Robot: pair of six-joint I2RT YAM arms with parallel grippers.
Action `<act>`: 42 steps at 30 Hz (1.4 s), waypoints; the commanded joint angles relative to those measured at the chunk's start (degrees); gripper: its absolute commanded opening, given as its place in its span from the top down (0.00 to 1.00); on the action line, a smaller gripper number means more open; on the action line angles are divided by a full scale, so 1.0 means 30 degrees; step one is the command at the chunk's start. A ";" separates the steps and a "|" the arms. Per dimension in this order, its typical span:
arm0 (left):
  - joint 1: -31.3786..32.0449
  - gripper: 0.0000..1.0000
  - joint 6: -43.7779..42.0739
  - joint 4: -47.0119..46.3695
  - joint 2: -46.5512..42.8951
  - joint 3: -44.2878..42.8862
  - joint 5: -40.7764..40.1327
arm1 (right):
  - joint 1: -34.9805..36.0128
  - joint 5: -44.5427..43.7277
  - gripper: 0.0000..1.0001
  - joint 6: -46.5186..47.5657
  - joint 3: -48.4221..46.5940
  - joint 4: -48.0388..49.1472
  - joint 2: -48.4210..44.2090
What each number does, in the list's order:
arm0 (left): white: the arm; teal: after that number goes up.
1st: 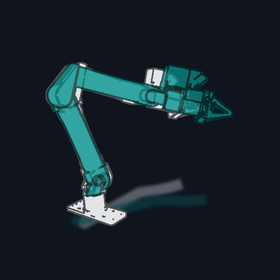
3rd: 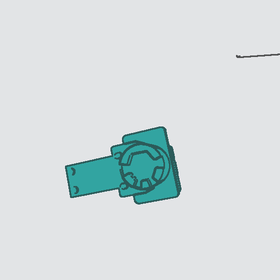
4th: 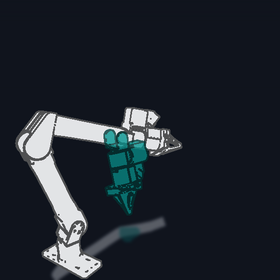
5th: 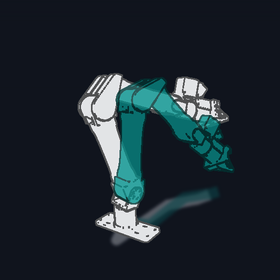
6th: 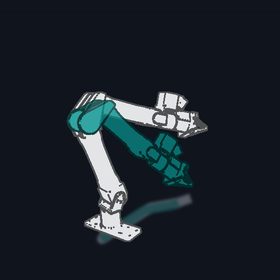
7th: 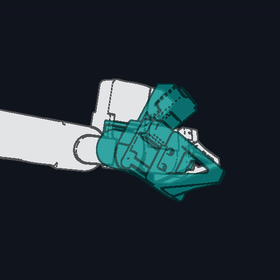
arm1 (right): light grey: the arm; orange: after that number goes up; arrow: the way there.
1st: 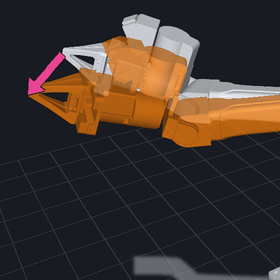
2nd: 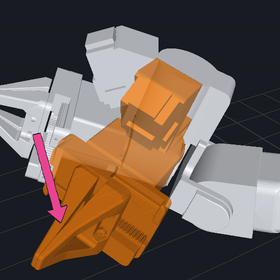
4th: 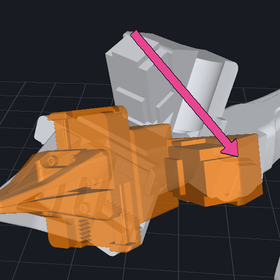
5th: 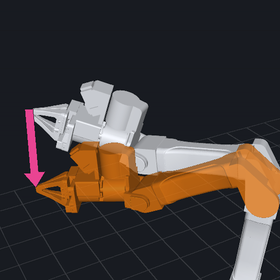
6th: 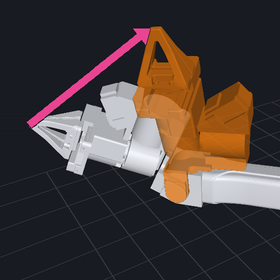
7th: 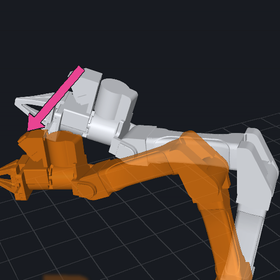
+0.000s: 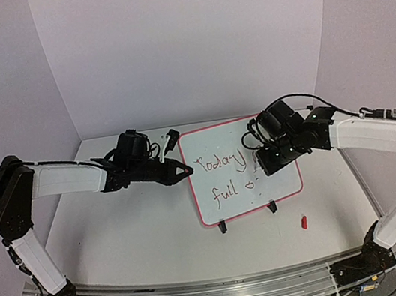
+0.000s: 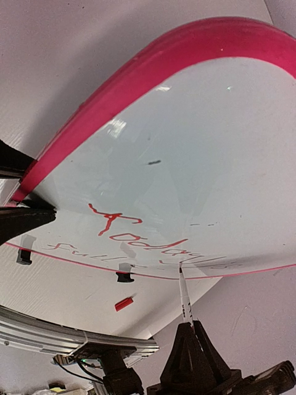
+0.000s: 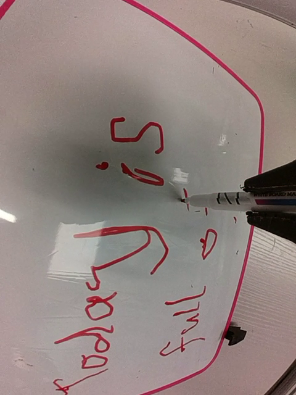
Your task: Write a sentence on the whiteboard
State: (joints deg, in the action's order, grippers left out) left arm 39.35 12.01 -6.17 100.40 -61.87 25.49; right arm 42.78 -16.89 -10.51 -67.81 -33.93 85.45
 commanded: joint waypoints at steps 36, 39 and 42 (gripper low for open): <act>-0.0605 1.00 -0.3043 0.2552 0.0926 0.0693 -0.7594 | -0.0069 0.2652 1.00 -0.1231 0.1785 -0.0471 0.0654; -0.0595 1.00 -0.3036 0.2541 0.0934 0.0712 -0.7600 | -0.0080 0.2866 1.00 -0.1278 0.1712 -0.0251 0.0613; -0.0604 1.00 -0.3037 0.2560 0.0957 0.0724 -0.7655 | -0.0068 0.3131 1.00 -0.1274 0.1575 -0.0201 0.0369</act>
State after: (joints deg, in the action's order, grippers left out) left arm 39.62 11.99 -5.91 100.14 -61.87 24.51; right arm 42.78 -8.89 -13.63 -62.59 -37.10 86.30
